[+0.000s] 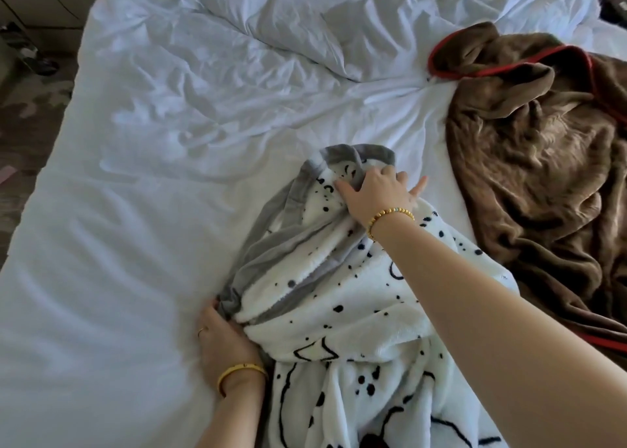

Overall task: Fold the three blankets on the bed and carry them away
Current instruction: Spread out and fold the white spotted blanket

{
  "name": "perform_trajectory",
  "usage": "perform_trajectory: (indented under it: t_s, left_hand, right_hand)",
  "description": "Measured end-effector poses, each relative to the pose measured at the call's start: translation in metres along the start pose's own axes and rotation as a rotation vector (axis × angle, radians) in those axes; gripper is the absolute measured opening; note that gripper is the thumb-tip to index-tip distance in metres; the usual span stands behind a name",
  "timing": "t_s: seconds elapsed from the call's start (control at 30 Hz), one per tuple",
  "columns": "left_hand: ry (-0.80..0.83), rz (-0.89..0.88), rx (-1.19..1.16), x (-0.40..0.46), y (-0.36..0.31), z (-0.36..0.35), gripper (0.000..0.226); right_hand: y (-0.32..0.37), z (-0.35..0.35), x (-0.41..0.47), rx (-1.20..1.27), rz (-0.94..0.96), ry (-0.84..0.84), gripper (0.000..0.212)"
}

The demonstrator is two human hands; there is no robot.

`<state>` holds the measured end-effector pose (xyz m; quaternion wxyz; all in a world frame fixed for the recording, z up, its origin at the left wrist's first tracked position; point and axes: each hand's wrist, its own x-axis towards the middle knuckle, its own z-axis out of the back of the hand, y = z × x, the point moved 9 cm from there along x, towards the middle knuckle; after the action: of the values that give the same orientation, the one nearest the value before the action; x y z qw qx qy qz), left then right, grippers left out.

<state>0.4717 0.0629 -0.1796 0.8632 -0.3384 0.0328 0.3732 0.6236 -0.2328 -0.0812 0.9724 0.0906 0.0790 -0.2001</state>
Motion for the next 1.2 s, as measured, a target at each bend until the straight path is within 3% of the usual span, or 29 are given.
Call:
perform_trajectory:
  t_s: [0.07,0.13,0.23,0.5,0.57,0.63,0.73,0.8,0.9,1.03,1.2]
  left_hand:
    - [0.002,-0.002,0.013,0.0,0.002,-0.002,0.042]
    - [0.002,-0.011,0.03,-0.001,0.004,-0.004,0.046]
    - [-0.006,-0.024,0.018,-0.001,0.005,-0.004,0.045]
    - [0.002,-0.023,-0.005,0.001,0.008,-0.007,0.047]
    - [-0.006,-0.031,-0.02,0.002,0.007,-0.006,0.047]
    - [-0.009,-0.032,-0.019,0.001,0.005,-0.005,0.046]
    - [-0.006,-0.025,-0.013,0.002,0.007,-0.006,0.046]
    - [-0.005,-0.03,-0.006,0.002,0.007,-0.007,0.046]
    - [-0.007,-0.066,-0.019,0.001,0.004,-0.005,0.044]
    - [0.065,-0.084,-0.082,0.002,0.005,0.001,0.038]
    - [0.4,-0.104,-0.12,0.006,-0.001,0.02,0.035]
  right_hand:
    - [0.001,-0.003,0.008,-0.022,-0.002,0.006,0.046]
    - [-0.01,0.008,0.016,0.052,-0.074,-0.104,0.039]
    - [-0.038,0.027,0.024,0.171,-0.23,-0.296,0.05]
    - [0.011,0.04,0.014,0.002,0.178,-0.559,0.064]
    - [0.015,0.031,0.025,-0.101,0.169,-0.438,0.081]
    - [-0.003,0.01,0.041,-0.067,-0.014,-0.176,0.09]
    - [-0.034,-0.016,0.04,0.289,-0.285,0.066,0.074]
    - [-0.035,-0.03,0.022,0.345,-0.277,0.078,0.049]
    - [-0.026,-0.053,-0.015,0.253,-0.166,0.044,0.033]
    - [-0.039,-0.075,-0.053,0.302,-0.205,0.166,0.031]
    - [-0.064,-0.066,-0.11,0.467,-0.324,0.31,0.034]
